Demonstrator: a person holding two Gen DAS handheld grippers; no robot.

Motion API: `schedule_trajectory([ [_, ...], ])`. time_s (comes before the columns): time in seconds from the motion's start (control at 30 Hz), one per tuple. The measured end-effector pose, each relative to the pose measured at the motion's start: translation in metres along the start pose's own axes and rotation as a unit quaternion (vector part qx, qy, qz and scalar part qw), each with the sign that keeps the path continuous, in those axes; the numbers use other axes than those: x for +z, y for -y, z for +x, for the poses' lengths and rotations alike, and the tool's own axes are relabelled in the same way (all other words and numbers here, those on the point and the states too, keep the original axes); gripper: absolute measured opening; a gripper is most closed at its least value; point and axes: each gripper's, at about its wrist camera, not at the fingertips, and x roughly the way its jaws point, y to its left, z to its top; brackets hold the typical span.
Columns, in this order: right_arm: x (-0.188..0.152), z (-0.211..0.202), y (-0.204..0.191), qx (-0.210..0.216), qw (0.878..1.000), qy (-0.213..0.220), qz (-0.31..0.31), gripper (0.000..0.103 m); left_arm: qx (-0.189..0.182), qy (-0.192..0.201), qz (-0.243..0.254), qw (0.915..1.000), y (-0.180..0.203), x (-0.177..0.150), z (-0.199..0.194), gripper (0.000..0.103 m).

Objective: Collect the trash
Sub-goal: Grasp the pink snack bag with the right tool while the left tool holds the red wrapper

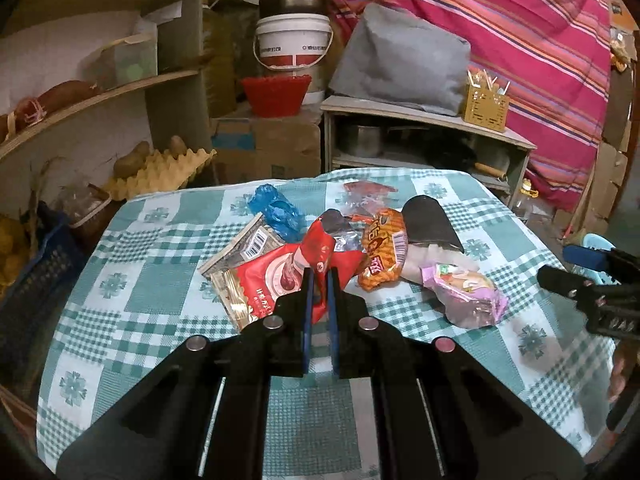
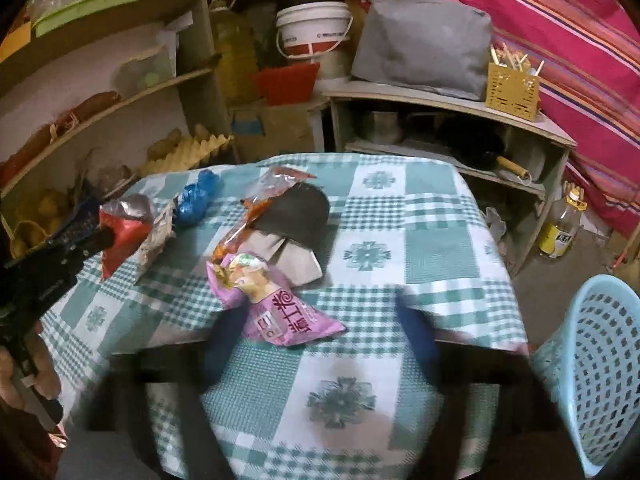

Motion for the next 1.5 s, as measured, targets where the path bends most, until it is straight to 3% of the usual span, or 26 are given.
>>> schedule_trajectory([
  [0.33,-0.006,0.068,-0.008,0.016,0.998,-0.068,-0.010,0.075,0.024,-0.016,0.008,0.9996,-0.027,-0.005,0.010,0.005],
  [0.37,-0.009,0.075,-0.009,0.022,0.997,-0.077,-0.006,0.073,0.026,-0.019,0.006,0.9995,-0.031,-0.006,0.012,0.005],
  [0.43,-0.014,0.084,-0.014,0.030,0.995,-0.091,-0.009,0.061,0.028,-0.024,0.000,0.9993,-0.037,-0.008,0.014,0.005],
  [0.63,-0.010,0.077,-0.026,0.037,0.996,-0.080,-0.020,0.062,0.028,-0.020,-0.007,0.9994,-0.043,-0.008,0.012,0.005],
  [0.73,-0.006,0.076,-0.025,0.038,0.996,-0.077,-0.021,0.070,0.029,-0.021,-0.003,0.9993,-0.043,-0.009,0.012,0.005],
  [0.9,0.000,0.064,-0.020,0.035,0.997,-0.063,-0.023,0.070,0.032,-0.020,-0.005,0.9993,-0.047,-0.008,0.013,0.005],
  [1.13,0.011,0.053,-0.020,0.050,0.999,-0.019,0.009,0.071,0.030,-0.017,-0.017,0.9993,-0.052,-0.007,0.010,0.005],
  [1.2,0.012,0.060,-0.023,0.042,0.999,-0.016,0.024,0.080,0.029,-0.017,-0.018,0.9993,-0.052,-0.007,0.010,0.005],
  [1.37,0.009,0.078,-0.027,0.035,0.997,-0.032,0.062,0.081,0.032,-0.017,-0.015,0.9992,-0.053,-0.008,0.010,0.005],
  [1.47,0.005,0.089,-0.023,0.060,0.991,-0.045,0.109,0.070,0.034,-0.019,-0.014,0.9991,-0.054,-0.009,0.011,0.005],
  [1.5,0.005,0.091,-0.023,0.069,0.990,-0.047,0.116,0.053,0.035,-0.019,-0.013,0.9991,-0.054,-0.009,0.012,0.005],
])
